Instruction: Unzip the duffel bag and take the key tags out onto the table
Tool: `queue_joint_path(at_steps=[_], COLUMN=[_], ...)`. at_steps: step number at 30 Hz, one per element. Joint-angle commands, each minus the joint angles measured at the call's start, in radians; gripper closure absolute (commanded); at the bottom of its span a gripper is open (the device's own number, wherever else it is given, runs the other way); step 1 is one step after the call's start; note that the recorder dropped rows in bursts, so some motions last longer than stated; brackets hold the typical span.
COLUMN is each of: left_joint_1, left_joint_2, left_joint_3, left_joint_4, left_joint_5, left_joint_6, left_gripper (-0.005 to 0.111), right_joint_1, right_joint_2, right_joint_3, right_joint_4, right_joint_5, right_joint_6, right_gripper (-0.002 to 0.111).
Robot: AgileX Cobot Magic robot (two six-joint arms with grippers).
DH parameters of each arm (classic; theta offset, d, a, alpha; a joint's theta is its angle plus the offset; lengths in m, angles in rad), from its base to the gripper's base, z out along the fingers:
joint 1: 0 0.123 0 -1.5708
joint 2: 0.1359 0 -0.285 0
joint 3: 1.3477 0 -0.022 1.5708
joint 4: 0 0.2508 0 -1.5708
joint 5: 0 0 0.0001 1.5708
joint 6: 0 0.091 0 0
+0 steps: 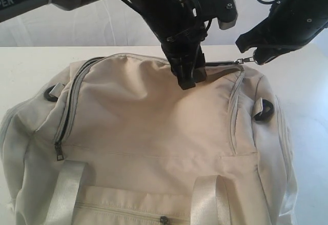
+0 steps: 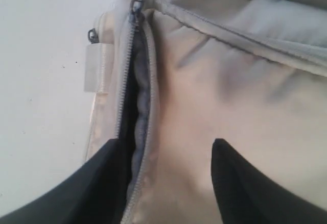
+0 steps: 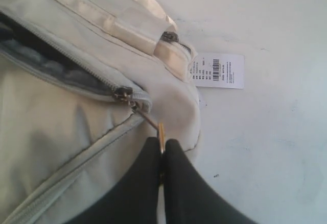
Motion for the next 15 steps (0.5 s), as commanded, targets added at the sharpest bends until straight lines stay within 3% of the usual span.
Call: queue_joint_path(at_steps=[1,15], left_joint_1=[-0.006,-0.006], left_joint_2=[-0.011,0.053], left_joint_3=[-0.006,-0.006], left_joint_4=[-0.053,-0.050], left_joint_5=[0.032,-0.020], left_joint_6=[0.011,0.015], left_gripper=[0.050,0.054], right_joint_1=[-0.012,-0.012], right_joint_2=[-0.008,-0.008], right_joint_3=[0.006,0.046], right_joint_4=[-0.025,-0.001], right_joint_5=[0.006,-0.023], right_joint_6=[0.005,0.005], right_gripper=[0.108,0.108])
